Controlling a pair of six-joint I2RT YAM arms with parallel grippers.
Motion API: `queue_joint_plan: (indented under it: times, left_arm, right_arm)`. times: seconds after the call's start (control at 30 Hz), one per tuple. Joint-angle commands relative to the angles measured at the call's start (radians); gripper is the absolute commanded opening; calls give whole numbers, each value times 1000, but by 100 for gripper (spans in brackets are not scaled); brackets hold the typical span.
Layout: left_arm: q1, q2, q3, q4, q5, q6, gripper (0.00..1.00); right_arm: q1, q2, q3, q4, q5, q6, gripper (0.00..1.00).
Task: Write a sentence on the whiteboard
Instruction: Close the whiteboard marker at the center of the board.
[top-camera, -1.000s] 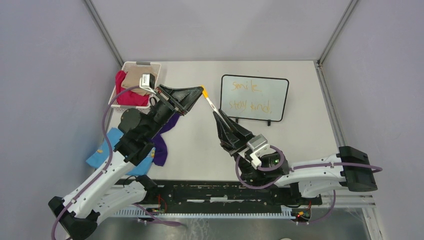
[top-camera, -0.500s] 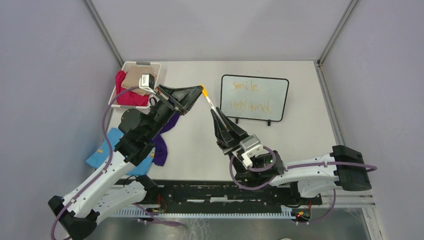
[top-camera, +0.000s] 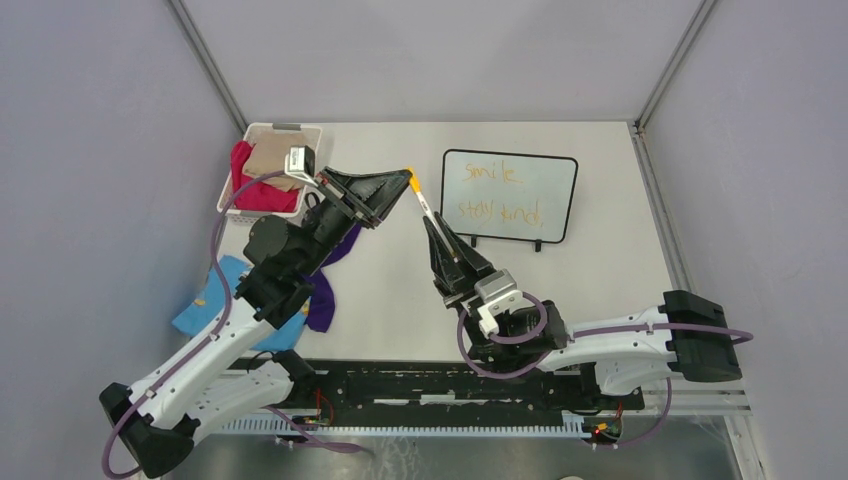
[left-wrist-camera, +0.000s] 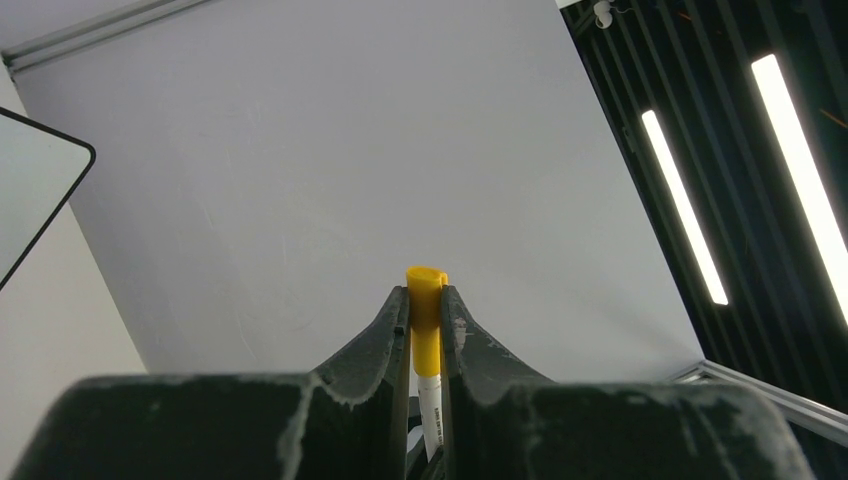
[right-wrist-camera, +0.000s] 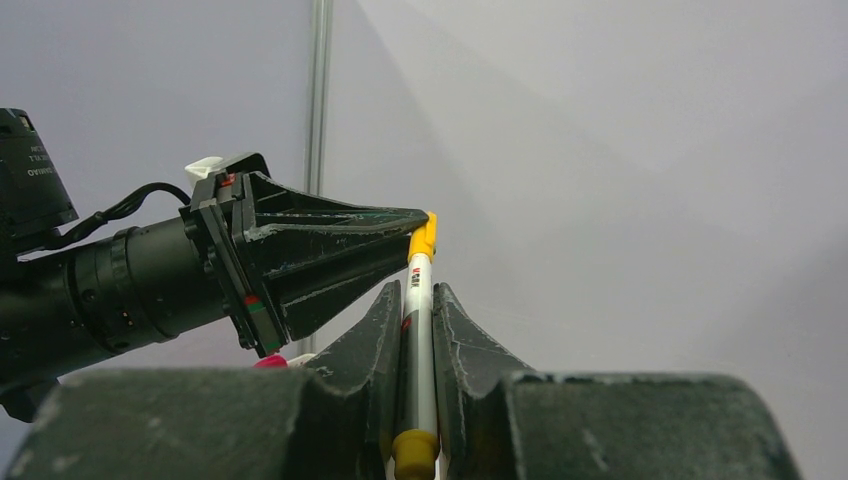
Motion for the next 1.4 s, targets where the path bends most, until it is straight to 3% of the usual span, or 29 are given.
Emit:
queue_joint_plan:
  times: [0.0, 0.7, 1.03, 1.23, 1.37]
  left_arm:
    - [-40, 11, 5, 113, 81, 34, 2]
    - [-216, 24, -40, 138, -18, 104, 2]
    - [-235, -4, -46, 130, -59, 142, 2]
    - [-235, -33, -25, 77, -106, 189, 32]
    - [-235, -37, -14, 62, -114, 199, 43]
  right_arm:
    - [4, 13, 26, 221, 9, 11, 0]
    - [-17, 18, 43, 239, 15, -4, 0]
    - [-17, 1, 27, 233, 12, -2, 0]
    - [-17, -26, 8, 209, 7, 30, 0]
    - [-17, -46, -1, 183, -4, 63, 0]
